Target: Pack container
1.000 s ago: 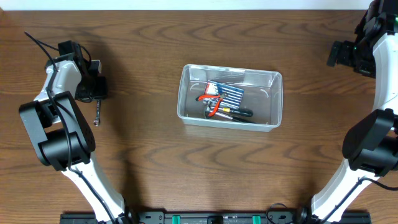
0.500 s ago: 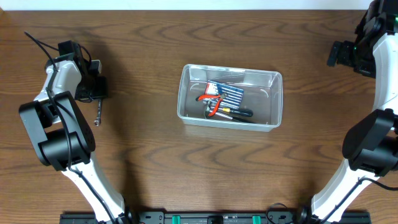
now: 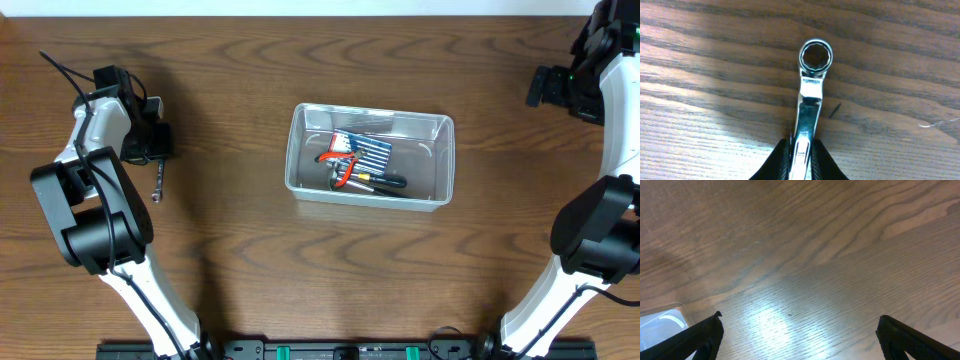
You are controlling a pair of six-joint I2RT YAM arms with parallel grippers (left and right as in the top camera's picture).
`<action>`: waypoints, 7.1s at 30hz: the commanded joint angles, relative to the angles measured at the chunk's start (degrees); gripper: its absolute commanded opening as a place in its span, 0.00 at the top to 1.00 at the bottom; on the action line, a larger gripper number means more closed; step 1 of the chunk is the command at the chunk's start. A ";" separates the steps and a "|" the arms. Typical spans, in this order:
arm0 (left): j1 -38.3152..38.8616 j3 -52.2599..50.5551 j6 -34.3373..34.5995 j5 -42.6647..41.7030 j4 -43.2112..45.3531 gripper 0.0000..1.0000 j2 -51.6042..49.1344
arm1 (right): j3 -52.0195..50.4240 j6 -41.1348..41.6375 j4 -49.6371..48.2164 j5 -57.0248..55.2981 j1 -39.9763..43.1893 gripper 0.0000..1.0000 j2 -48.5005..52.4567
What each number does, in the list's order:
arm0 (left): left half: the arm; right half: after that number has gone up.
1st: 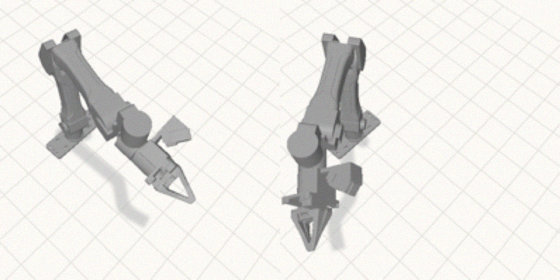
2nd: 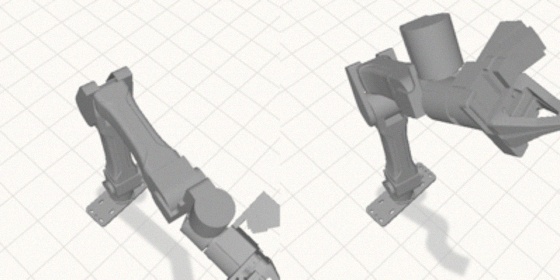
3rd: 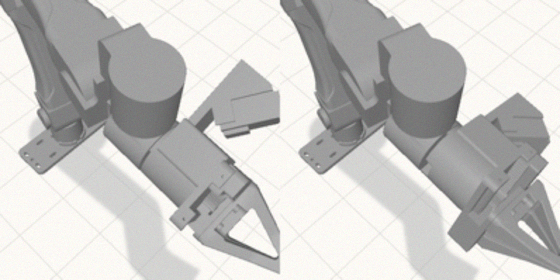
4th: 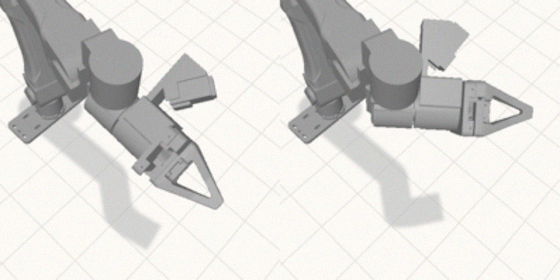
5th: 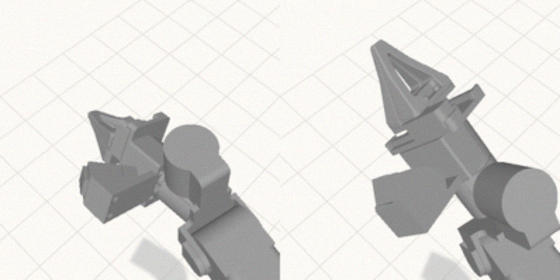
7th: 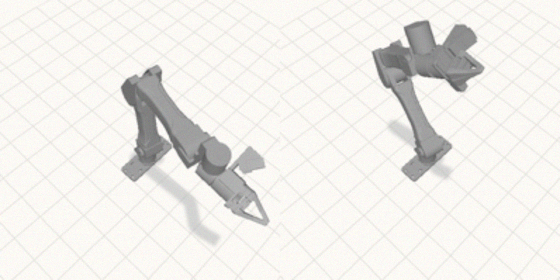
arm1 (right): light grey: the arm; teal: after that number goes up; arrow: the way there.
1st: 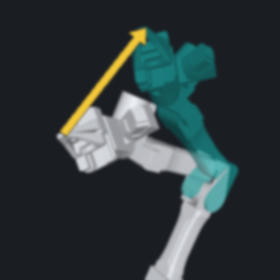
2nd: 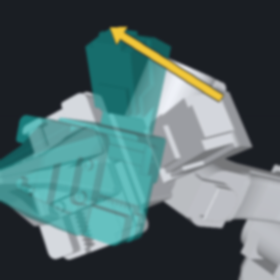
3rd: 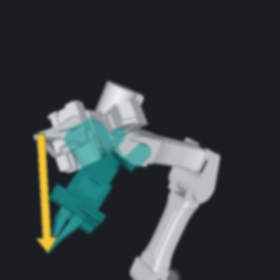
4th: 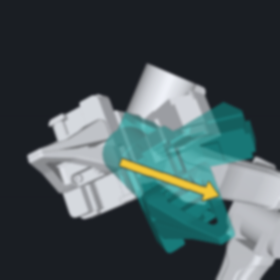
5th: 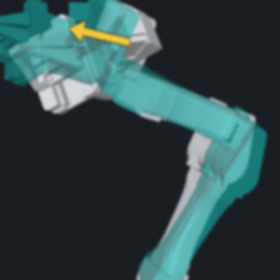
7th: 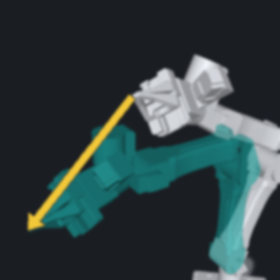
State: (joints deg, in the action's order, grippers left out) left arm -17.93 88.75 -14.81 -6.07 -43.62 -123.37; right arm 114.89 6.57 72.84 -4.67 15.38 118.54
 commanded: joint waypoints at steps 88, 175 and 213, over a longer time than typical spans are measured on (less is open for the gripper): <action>43.56 0.46 7.89 -11.50 0.48 0.94 33.79 | -0.17 0.68 0.00 -0.24 0.35 0.01 -0.11; 47.47 0.22 -14.08 -13.57 5.09 0.75 6.49 | -0.17 0.68 0.00 -0.24 0.35 0.01 -0.11; 37.24 0.42 5.03 5.40 -13.40 0.02 50.40 | -0.17 0.68 0.00 -0.22 0.35 0.01 -0.11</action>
State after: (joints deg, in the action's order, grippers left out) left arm 20.21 88.75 -14.61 -1.91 -54.46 -76.31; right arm 114.89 6.57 72.82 -4.69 15.38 118.54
